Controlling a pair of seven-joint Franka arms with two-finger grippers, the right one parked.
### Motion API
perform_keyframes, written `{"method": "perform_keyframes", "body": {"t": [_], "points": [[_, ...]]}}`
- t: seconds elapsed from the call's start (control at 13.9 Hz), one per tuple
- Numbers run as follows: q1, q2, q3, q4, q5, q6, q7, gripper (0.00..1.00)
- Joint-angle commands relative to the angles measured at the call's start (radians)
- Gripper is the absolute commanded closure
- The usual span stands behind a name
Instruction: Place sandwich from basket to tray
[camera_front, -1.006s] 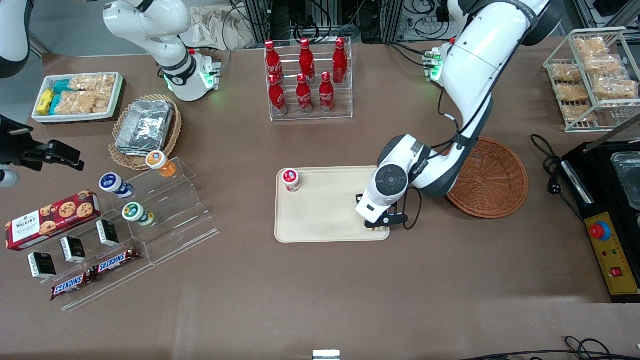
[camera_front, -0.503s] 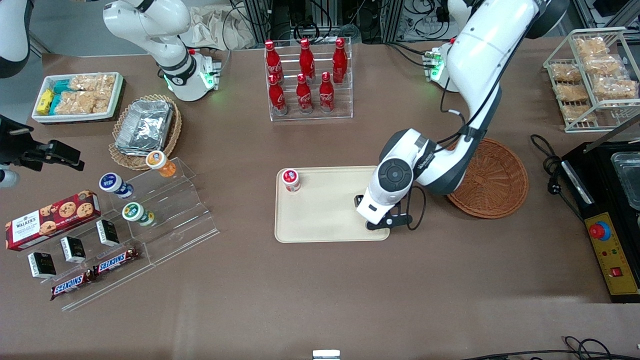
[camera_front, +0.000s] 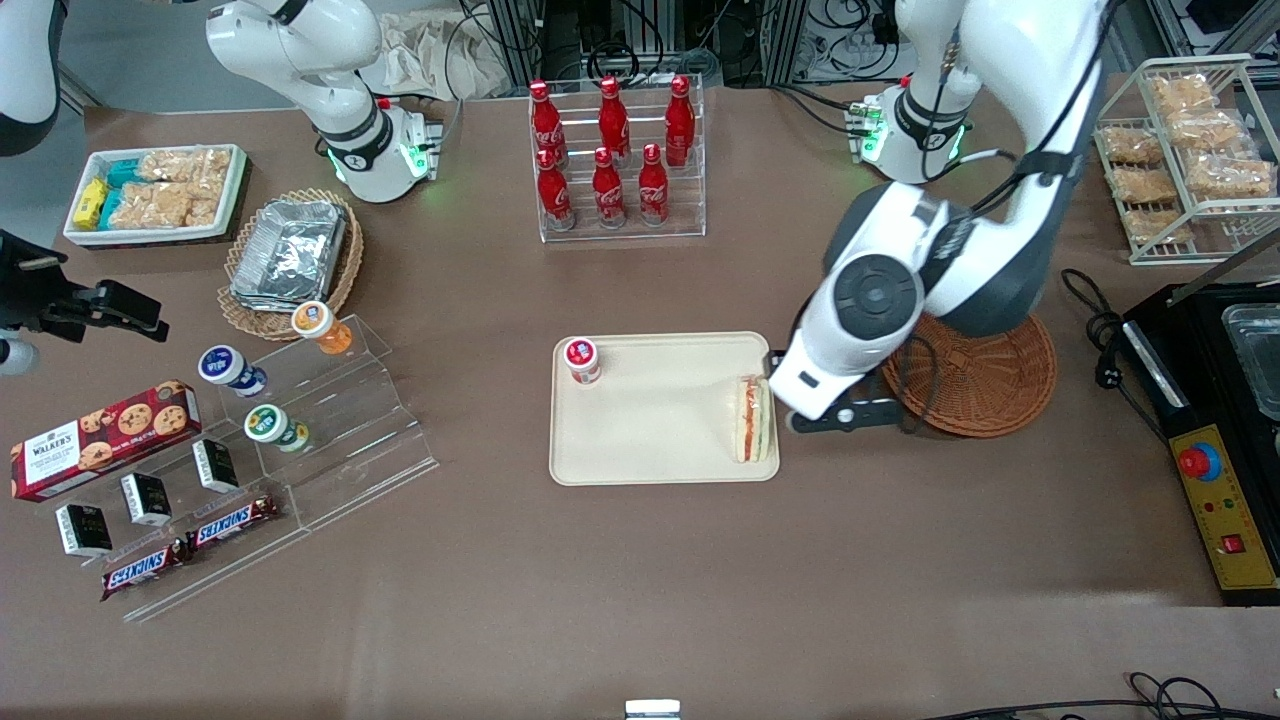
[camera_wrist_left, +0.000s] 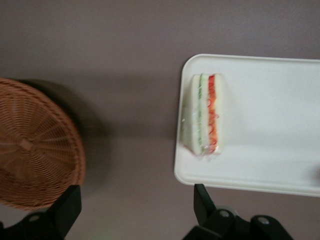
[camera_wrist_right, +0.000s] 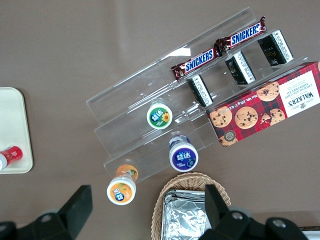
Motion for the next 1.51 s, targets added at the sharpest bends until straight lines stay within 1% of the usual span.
{"method": "perform_keyframes", "body": {"t": [0.0, 0.07, 0.14, 0.43, 0.79, 0.93, 1.01, 1.08, 1.15, 1.44], "points": [[0.052, -0.074, -0.001, -0.016, -0.020, -0.066, 0.084, 0.00], [0.065, -0.099, 0.002, -0.022, -0.017, -0.076, 0.091, 0.00], [0.098, -0.117, 0.002, -0.024, -0.016, -0.080, 0.112, 0.00], [0.216, -0.206, 0.008, -0.022, -0.016, -0.149, 0.290, 0.00], [0.217, -0.292, 0.140, -0.021, -0.022, -0.186, 0.498, 0.00], [0.236, -0.326, 0.145, -0.020, -0.025, -0.188, 0.514, 0.00], [0.262, -0.337, 0.145, -0.017, -0.046, -0.188, 0.519, 0.00], [0.293, -0.349, 0.145, -0.017, -0.083, -0.188, 0.550, 0.00], [0.324, -0.358, 0.145, -0.016, -0.103, -0.188, 0.607, 0.00], [0.338, -0.361, 0.161, 0.009, -0.105, -0.186, 0.635, 0.00]]}}
